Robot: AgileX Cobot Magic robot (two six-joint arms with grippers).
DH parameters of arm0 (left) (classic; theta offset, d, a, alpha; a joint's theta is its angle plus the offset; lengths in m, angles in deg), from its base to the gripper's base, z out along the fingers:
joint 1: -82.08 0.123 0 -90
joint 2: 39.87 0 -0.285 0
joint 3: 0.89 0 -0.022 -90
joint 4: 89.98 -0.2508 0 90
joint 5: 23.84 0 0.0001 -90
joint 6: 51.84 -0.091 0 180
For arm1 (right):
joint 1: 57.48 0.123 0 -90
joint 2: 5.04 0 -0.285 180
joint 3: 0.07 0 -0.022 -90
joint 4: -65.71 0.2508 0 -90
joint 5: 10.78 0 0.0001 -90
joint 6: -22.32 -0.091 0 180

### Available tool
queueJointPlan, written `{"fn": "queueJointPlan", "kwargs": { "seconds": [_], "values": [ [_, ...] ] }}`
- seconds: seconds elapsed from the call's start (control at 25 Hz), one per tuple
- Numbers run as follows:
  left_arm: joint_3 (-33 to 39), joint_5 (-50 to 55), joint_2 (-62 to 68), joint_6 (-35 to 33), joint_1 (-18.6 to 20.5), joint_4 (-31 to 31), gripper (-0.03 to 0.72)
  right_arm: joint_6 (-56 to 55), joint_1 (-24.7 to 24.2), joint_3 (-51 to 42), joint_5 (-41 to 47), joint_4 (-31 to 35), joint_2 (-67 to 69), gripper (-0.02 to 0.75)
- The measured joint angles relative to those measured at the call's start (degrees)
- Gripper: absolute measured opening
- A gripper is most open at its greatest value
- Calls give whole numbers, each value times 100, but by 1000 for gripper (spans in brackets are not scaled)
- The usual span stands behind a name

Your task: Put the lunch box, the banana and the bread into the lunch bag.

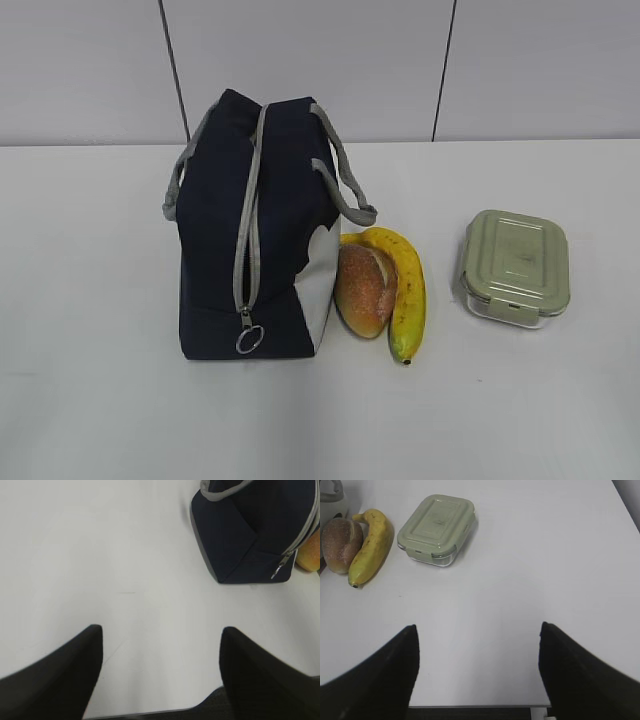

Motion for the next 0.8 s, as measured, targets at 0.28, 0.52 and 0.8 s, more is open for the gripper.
{"fn": "queueJointPlan", "kwargs": {
  "seconds": [0.28,0.52,0.8],
  "values": [
    [0,0,0,0,0,0,498,0,0,0,0,0,0,569],
    [0,0,0,0,0,0,498,0,0,0,0,0,0,569],
    [-78,-22,197,0,0,256,466,0,0,0,0,0,0,569]
  ]
}}
